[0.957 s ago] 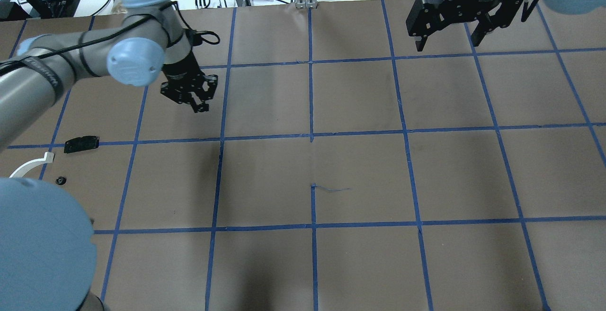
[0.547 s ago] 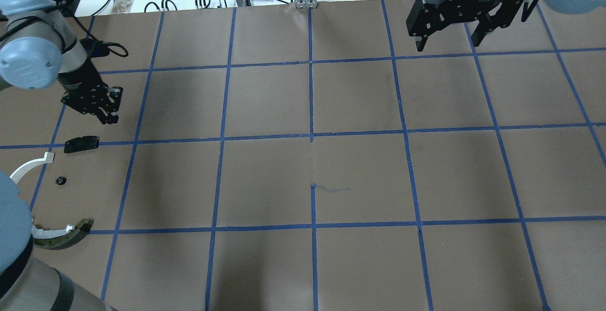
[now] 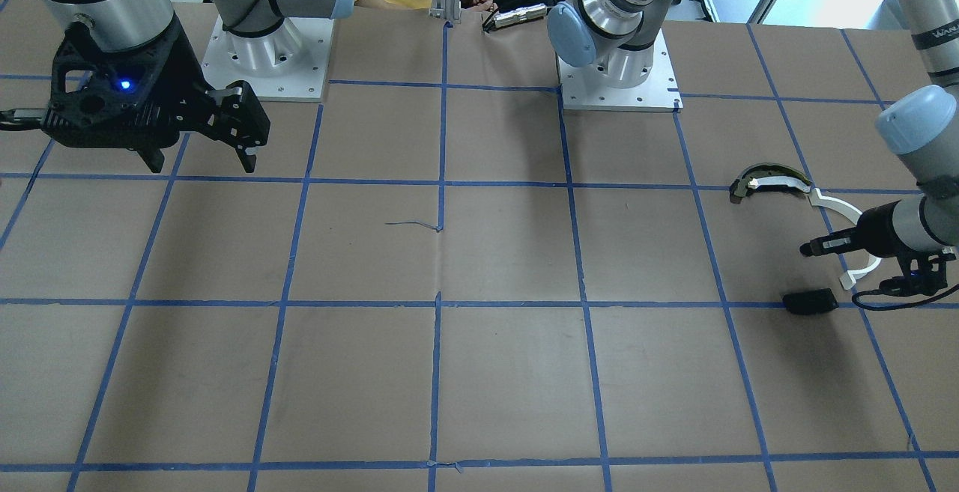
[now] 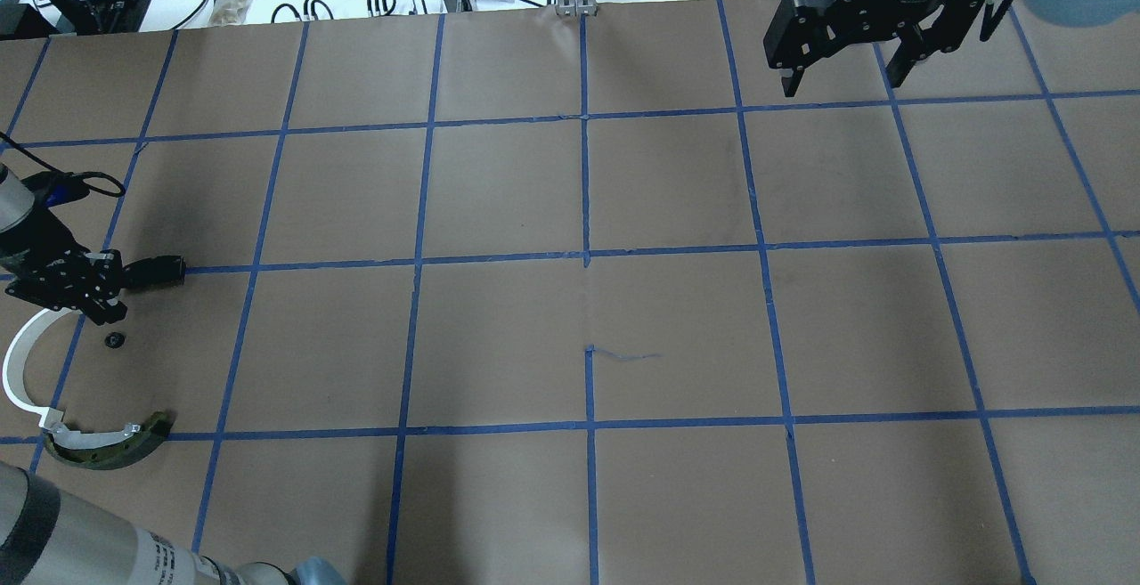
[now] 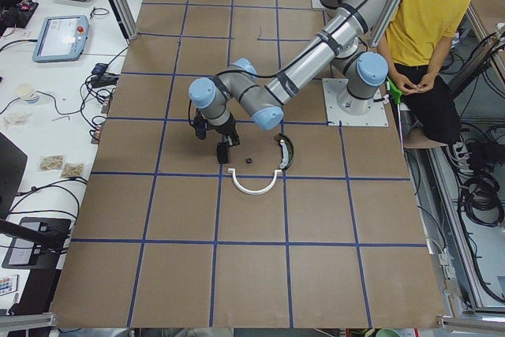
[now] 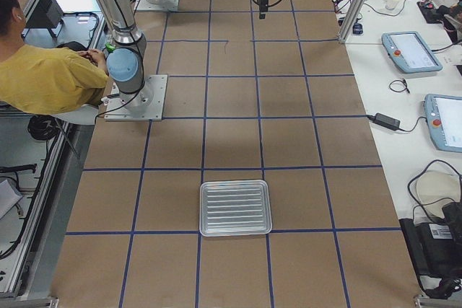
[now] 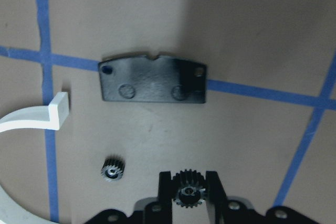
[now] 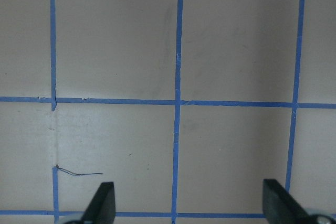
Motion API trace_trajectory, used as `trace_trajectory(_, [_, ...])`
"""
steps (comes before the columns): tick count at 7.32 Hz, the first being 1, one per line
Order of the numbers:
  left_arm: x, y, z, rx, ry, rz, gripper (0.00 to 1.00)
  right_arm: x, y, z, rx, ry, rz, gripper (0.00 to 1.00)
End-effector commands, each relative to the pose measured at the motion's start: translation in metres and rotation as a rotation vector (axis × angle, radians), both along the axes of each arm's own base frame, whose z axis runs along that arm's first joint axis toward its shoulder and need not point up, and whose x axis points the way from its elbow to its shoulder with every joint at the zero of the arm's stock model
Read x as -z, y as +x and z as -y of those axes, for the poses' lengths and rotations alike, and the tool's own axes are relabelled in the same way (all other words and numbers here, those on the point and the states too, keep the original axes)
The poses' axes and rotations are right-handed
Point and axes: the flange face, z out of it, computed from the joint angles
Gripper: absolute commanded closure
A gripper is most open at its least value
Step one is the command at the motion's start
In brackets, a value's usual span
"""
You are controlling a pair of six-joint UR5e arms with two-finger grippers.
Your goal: Place bearing gear from tray to pile
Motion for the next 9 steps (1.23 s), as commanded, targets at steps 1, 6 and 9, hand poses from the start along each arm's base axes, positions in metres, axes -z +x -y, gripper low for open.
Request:
trace_trajectory(1, [0.0250, 0.0049, -0.0083, -0.008, 0.036, -0.033, 1.00, 0.0006, 0.0006, 0.0000, -0.003, 0.001, 0.000, 0.00])
trace_trajectory(6, [0.0270, 0.0046, -0.0075, -0.006, 0.039, -0.034, 0.75, 0.0004, 0.0006, 0.0001, -0.002, 0.000, 0.000, 0.00])
trace_trajectory(9, [0.0280, 0.0053, -0.0065, -0.004, 0.036, -0.034, 0.24, 0.0002, 0.0006, 0.0003, -0.002, -0.002, 0.000, 0.00])
